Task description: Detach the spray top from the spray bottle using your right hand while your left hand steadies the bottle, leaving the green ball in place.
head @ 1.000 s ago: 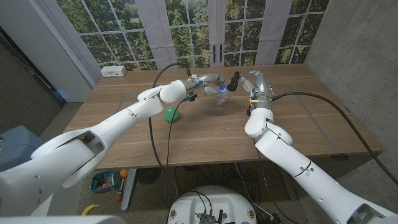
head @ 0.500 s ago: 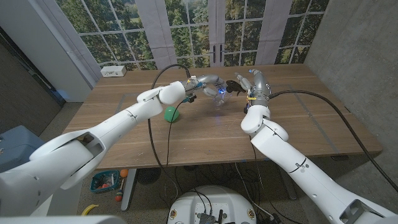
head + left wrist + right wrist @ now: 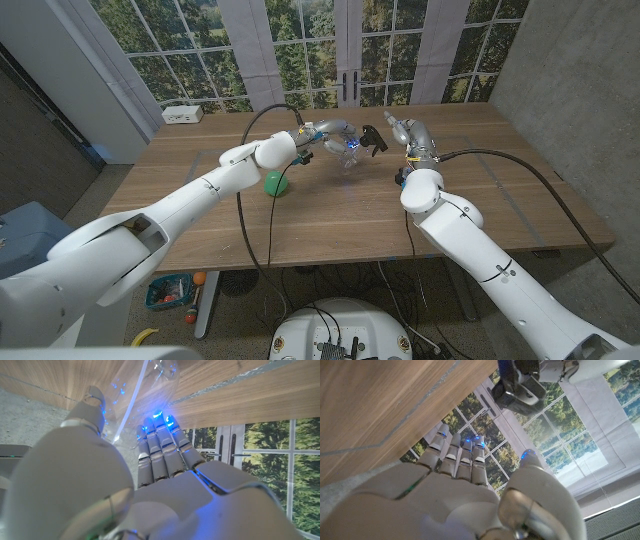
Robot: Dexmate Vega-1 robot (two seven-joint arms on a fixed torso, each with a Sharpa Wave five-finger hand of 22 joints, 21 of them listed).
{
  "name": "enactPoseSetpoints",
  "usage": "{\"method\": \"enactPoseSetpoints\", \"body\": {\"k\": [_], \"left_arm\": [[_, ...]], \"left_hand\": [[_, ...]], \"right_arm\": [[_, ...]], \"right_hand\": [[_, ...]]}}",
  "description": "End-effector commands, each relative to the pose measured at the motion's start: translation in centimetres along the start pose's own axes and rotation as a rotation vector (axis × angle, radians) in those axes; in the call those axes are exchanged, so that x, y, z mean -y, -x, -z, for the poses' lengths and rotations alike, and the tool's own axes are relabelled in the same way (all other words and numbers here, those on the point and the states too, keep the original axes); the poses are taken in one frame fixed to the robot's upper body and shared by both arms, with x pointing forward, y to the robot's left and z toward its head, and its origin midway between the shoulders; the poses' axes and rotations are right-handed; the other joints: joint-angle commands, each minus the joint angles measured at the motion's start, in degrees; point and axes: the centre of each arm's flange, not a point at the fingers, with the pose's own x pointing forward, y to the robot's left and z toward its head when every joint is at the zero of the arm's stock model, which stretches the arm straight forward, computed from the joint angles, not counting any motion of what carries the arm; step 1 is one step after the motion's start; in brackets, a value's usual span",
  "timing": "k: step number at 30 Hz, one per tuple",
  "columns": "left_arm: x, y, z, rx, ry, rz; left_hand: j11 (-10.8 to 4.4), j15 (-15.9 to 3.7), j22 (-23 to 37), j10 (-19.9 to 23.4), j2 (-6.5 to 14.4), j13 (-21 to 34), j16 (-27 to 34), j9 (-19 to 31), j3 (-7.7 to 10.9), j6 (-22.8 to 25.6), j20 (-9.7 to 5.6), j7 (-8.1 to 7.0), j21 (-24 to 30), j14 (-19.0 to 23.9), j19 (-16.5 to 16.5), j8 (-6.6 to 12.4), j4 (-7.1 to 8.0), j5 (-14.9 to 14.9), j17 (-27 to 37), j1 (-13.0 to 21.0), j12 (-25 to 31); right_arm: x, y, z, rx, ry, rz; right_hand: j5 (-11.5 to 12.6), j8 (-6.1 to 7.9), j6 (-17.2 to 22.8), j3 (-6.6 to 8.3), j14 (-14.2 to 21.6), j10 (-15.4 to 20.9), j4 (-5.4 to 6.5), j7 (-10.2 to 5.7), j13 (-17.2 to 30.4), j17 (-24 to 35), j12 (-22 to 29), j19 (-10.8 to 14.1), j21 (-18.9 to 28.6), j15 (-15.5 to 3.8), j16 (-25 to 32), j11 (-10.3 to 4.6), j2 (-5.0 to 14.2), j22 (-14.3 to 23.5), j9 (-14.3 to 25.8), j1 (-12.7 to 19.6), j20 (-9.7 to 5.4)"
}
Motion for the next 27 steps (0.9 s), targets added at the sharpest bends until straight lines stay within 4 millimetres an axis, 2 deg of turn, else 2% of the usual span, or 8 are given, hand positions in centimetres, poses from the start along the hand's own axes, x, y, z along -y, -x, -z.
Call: {"method": "enactPoseSetpoints", "body": {"k": [1,4,7,10,14,17,22,27], "left_arm": [[-0.6,-0.3,1.1,-0.035,0.013,-0.024],[-0.9,-0.3,1.1,-0.033,0.014,-0.031],[-1.1,-0.2,1.2,-0.030,0.013,-0.039],[-1.2,-0.1,1.3,-0.039,0.011,-0.049],[-1.4,0.1,1.8,-0.067,0.016,-0.062],[-1.6,0.1,2.1,-0.080,0.028,-0.065],[-1.5,0.0,2.2,-0.082,0.024,-0.064],[-1.5,-0.2,2.2,-0.081,0.020,-0.065]], "left_hand": [[-13.94,-11.09,0.13,15.95,12.70,20.59,-0.15,5.56,0.03,8.72,-0.17,-7.60,0.29,1.40,-0.01,8.01,0.27,0.25,0.23,12.37,0.03],[-13.90,-11.09,0.13,15.96,12.72,20.68,-0.12,5.58,0.00,8.69,-0.17,-7.55,0.32,1.45,-0.02,8.00,0.27,0.25,0.28,12.40,0.00],[-13.93,-11.09,0.13,15.92,12.72,20.72,-0.13,5.58,-0.03,8.69,-0.16,-7.52,0.34,1.46,-0.01,7.99,0.27,0.25,0.29,12.42,-0.05],[-14.00,-11.09,0.13,15.92,12.74,20.78,-0.15,5.58,-0.04,8.69,-0.15,-7.49,0.37,1.46,0.00,7.97,0.27,0.25,0.29,12.44,-0.08],[-13.99,-11.09,0.13,16.03,12.73,20.80,-0.16,5.61,-0.10,8.77,-0.12,-7.49,0.43,1.46,0.01,7.99,0.26,0.25,0.34,12.49,-0.18],[-13.94,-11.09,0.13,16.02,12.73,20.87,-0.19,5.61,-0.13,8.75,-0.15,-7.56,0.47,1.44,0.07,7.97,0.26,0.25,0.34,12.50,-0.21],[-13.94,-11.09,0.12,16.14,12.74,20.91,-0.23,5.68,-0.17,8.88,-0.13,-7.50,0.53,1.45,0.10,8.03,0.27,0.27,0.33,12.52,-0.26],[-13.96,-11.09,0.12,16.18,12.76,20.97,-0.21,5.68,-0.23,8.80,-0.12,-7.53,0.57,1.53,0.09,7.98,0.29,0.27,0.38,12.53,-0.35]], "right_arm": [[0.8,0.1,-0.3,0.055,-0.004,-0.173],[0.7,0.1,-0.7,0.066,0.049,-0.201],[0.5,0.3,-0.9,0.073,0.100,-0.155],[0.4,0.7,-0.9,0.103,0.106,-0.092],[0.5,1.2,-0.6,0.192,0.068,-0.052],[0.5,1.5,-0.5,0.279,0.041,-0.063],[0.4,1.9,-0.2,0.406,-0.016,-0.038],[0.5,1.9,-0.4,0.423,-0.024,-0.077]], "right_hand": [[0.10,-0.42,-0.59,-0.07,-1.21,-1.27,-0.86,0.25,0.29,0.04,-0.67,-0.59,-0.29,0.80,-0.60,0.50,-0.84,0.10,0.27,0.64,1.05],[-0.07,-1.60,-3.56,0.10,-2.41,-3.11,-2.17,-0.68,0.40,-0.10,-1.37,-1.05,-0.63,0.87,-1.30,0.38,-1.56,0.03,0.28,1.52,1.13],[0.45,-2.37,-6.50,2.33,-2.92,-4.57,-5.21,-1.07,0.54,-0.36,-1.84,-0.67,-0.71,0.26,-1.77,-0.05,-0.71,-0.04,0.37,6.25,0.51],[0.40,-2.40,-7.93,3.93,-1.00,-4.19,-6.55,-1.46,0.70,-0.59,-1.58,0.69,-0.34,-1.22,-1.21,-0.56,-0.64,-0.09,0.53,10.15,-0.51],[-0.37,0.68,-1.84,4.75,1.09,-0.69,-6.13,-3.03,1.34,-0.71,-0.08,2.40,0.06,-2.11,-0.51,-1.73,-1.69,-0.10,1.41,13.13,-1.15],[-0.26,1.31,-0.74,5.59,0.92,-0.62,-6.52,-4.24,1.54,-0.73,-0.09,2.83,0.17,-2.66,-0.57,-2.38,-1.41,-0.10,1.68,15.21,-1.96],[-0.12,4.84,6.22,7.79,3.12,2.23,-6.37,-9.91,2.31,-0.45,0.74,5.13,1.04,-6.71,0.75,-6.29,-1.09,-0.04,2.73,22.16,-4.56],[-0.39,7.32,12.06,6.96,8.72,7.76,-5.22,-9.91,3.43,1.55,2.59,7.19,2.16,-9.29,4.80,-7.58,-1.00,0.18,2.57,22.41,-5.76]]}}
